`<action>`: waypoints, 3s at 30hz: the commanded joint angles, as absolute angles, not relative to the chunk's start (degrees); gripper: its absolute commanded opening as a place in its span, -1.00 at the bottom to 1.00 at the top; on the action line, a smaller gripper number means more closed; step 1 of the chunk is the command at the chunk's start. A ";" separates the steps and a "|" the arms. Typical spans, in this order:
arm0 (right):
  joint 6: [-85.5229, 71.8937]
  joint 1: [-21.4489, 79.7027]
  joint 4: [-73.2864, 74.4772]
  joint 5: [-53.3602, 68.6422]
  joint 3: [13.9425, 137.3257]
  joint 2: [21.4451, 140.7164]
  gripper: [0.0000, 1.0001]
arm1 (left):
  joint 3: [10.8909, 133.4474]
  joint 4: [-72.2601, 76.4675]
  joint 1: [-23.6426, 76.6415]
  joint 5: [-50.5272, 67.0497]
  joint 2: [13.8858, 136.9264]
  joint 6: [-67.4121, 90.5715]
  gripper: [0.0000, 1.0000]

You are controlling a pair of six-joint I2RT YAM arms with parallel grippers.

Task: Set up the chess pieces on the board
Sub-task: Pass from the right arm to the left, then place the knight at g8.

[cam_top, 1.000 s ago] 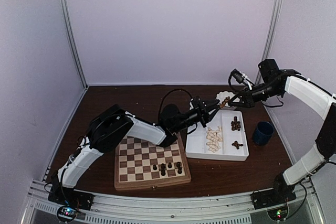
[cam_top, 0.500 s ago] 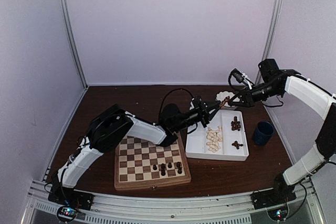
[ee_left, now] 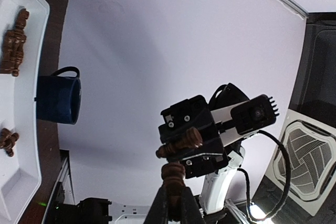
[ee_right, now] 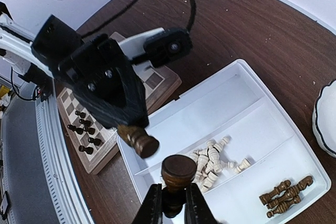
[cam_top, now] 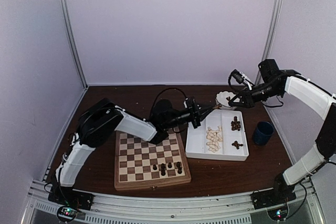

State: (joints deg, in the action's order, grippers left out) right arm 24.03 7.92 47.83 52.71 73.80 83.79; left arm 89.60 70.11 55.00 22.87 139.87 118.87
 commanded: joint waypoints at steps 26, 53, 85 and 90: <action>28.21 7.56 44.20 44.65 66.97 84.56 -0.73 | 78.99 -78.06 48.05 16.10 85.84 14.53 -1.00; 28.57 7.56 44.71 44.03 66.54 84.99 -0.72 | 70.93 -66.18 64.45 3.95 92.40 27.74 -1.00; 28.92 7.56 45.00 43.59 66.18 84.98 -0.72 | 70.84 -66.26 64.57 2.29 99.29 27.50 -1.00; 28.92 7.56 45.06 43.64 66.39 85.11 -0.72 | 71.06 -66.22 64.56 2.15 99.87 27.42 -0.98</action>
